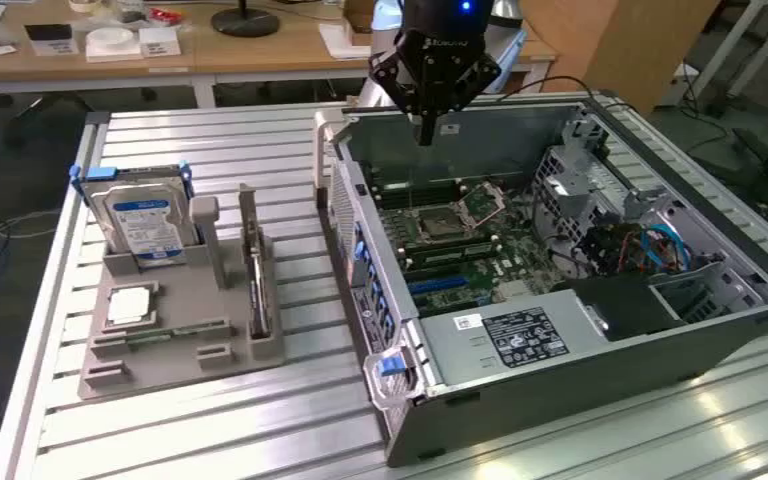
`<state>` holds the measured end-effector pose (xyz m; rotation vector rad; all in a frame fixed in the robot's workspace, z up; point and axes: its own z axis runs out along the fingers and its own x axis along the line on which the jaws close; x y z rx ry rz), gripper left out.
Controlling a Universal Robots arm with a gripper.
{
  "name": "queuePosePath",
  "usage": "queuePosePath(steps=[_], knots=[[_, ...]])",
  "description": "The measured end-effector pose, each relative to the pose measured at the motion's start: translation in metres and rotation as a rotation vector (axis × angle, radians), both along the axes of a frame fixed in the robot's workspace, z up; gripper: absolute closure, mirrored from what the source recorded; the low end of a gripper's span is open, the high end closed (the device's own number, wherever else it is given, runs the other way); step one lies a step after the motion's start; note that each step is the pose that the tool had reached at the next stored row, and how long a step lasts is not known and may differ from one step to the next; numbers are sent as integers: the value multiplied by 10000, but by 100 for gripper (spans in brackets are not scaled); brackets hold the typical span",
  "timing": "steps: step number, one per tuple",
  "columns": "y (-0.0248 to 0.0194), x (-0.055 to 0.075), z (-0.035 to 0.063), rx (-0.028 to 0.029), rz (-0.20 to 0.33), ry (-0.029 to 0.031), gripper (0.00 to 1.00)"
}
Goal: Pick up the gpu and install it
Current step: 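Reach for the gpu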
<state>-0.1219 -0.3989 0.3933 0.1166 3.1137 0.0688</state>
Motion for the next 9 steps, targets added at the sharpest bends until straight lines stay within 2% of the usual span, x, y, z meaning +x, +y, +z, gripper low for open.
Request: queuePosePath(steps=[9], knots=[[0,-47,0,0,0,0,89]])
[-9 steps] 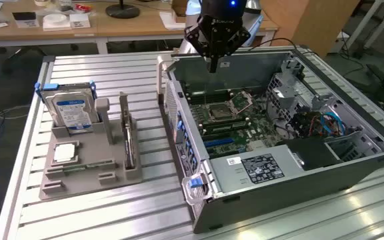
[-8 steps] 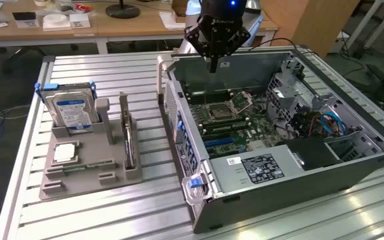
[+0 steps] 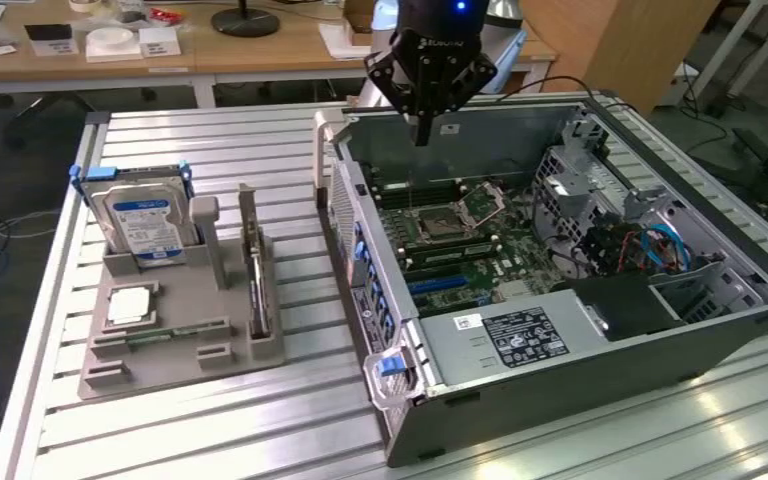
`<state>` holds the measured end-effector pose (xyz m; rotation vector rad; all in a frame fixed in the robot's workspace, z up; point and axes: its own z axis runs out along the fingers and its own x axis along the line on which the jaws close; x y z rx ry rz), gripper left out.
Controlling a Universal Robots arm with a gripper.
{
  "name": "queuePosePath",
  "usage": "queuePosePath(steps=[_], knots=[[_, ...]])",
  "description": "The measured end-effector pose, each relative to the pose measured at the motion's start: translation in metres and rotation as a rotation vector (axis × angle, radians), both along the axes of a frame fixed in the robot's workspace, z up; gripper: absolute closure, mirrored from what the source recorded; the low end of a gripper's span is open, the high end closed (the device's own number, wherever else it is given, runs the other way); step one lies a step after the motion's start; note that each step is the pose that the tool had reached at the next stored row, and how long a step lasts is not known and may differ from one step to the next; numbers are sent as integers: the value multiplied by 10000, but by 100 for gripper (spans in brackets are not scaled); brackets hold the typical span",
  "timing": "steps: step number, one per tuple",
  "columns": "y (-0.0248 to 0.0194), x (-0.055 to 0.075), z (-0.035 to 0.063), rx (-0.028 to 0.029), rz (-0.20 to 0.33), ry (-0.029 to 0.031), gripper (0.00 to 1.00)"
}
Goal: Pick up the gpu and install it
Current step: 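Reach for the gpu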
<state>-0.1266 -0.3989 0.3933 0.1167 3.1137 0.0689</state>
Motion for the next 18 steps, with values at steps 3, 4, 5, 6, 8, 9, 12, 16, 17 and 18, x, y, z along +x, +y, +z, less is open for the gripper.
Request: queuePosePath(steps=[3,4,5,6,8,9,12,16,17,18], knots=[[0,-44,0,0,0,0,89],[0,-61,0,-1,0,0,89],[0,-80,0,-1,1,0,89],[0,-98,0,0,1,0,89],[0,-137,0,0,1,0,89],[0,-155,0,0,0,0,89],[0,-207,0,1,0,0,89],[0,-275,0,-1,1,0,89],[0,-292,0,0,1,0,89],[0,-308,0,1,0,0,89]])
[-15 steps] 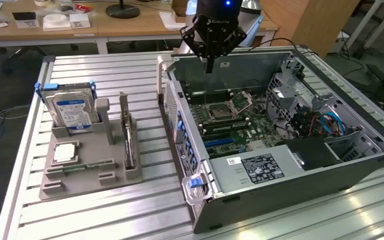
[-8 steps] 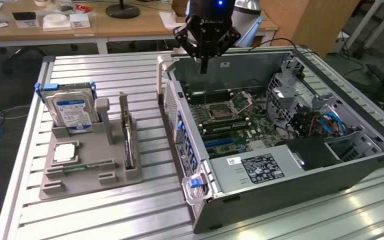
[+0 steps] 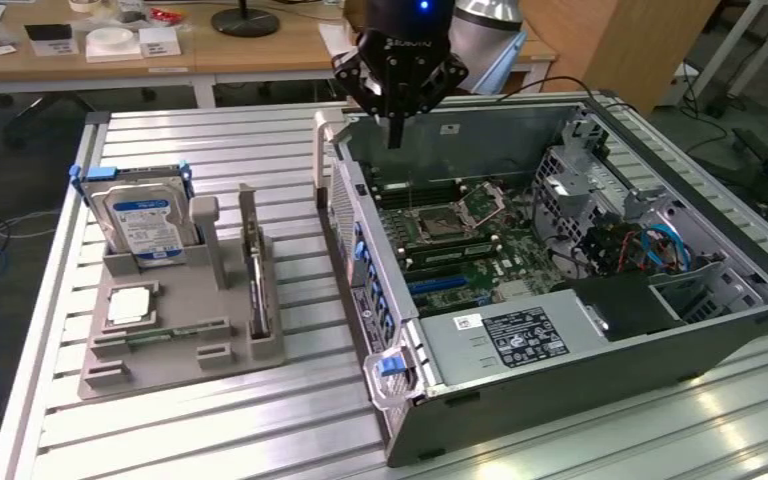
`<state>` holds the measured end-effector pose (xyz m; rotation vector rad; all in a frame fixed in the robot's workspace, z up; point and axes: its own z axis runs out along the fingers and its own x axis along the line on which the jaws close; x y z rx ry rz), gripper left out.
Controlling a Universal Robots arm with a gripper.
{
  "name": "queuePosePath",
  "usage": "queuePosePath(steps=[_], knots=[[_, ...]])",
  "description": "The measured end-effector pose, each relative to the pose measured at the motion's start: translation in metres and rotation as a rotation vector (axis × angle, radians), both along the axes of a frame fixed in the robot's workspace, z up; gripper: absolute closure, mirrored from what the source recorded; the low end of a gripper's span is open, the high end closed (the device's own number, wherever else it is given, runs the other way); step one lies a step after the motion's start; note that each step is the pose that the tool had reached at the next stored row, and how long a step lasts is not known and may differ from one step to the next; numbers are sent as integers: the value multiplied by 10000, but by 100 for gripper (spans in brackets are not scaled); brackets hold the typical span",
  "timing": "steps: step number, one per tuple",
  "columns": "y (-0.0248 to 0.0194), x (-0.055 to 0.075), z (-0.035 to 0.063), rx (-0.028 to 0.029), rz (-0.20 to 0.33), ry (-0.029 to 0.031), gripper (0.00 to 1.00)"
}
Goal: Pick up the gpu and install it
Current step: 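Reach for the gpu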
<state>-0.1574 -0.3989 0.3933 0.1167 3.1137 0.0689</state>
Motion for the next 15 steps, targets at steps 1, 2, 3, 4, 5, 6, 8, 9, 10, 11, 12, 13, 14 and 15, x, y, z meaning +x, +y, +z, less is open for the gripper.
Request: queuePosePath(steps=[1,2,3,4,5,6,8,9,10,11,12,13,14,15], knots=[[0,-14,0,-1,0,0,89],[0,-27,0,-1,0,0,89],[0,-40,0,0,0,-1,89],[0,-54,0,0,0,-1,89],[0,-70,0,-1,0,1,89],[0,-83,0,0,1,0,89],[0,-110,0,-1,1,1,89],[0,-123,0,-1,1,1,89],[0,-136,0,0,1,0,89],[0,-149,0,0,1,0,89],[0,-162,0,0,1,0,89],[0,-174,0,0,1,0,89],[0,-187,0,0,0,0,89],[0,-201,0,0,0,0,89]])
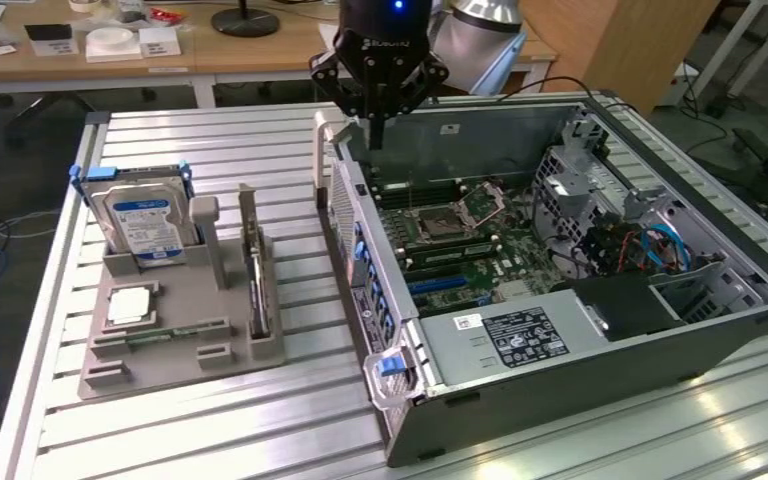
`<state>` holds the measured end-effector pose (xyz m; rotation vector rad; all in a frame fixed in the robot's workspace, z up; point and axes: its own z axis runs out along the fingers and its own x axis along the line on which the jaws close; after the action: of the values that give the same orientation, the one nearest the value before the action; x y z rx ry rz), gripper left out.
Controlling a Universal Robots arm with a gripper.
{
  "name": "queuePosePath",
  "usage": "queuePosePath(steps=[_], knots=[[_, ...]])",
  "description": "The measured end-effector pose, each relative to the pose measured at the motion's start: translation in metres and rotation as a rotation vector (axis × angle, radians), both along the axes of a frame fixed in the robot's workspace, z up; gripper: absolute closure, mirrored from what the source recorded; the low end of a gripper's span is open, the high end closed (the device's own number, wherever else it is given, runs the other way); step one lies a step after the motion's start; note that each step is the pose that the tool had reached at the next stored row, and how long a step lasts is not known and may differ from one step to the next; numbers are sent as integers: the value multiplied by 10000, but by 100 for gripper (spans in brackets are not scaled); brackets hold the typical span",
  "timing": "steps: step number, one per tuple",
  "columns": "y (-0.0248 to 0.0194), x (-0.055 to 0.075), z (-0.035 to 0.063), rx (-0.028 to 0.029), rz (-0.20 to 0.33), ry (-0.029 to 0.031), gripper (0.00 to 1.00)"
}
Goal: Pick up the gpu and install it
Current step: 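Reach for the gpu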
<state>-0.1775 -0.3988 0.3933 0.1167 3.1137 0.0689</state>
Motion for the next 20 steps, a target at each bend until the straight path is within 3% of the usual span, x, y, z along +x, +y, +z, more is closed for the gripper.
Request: queuePosePath(steps=[20], knots=[[0,-261,0,-1,1,0,89]])
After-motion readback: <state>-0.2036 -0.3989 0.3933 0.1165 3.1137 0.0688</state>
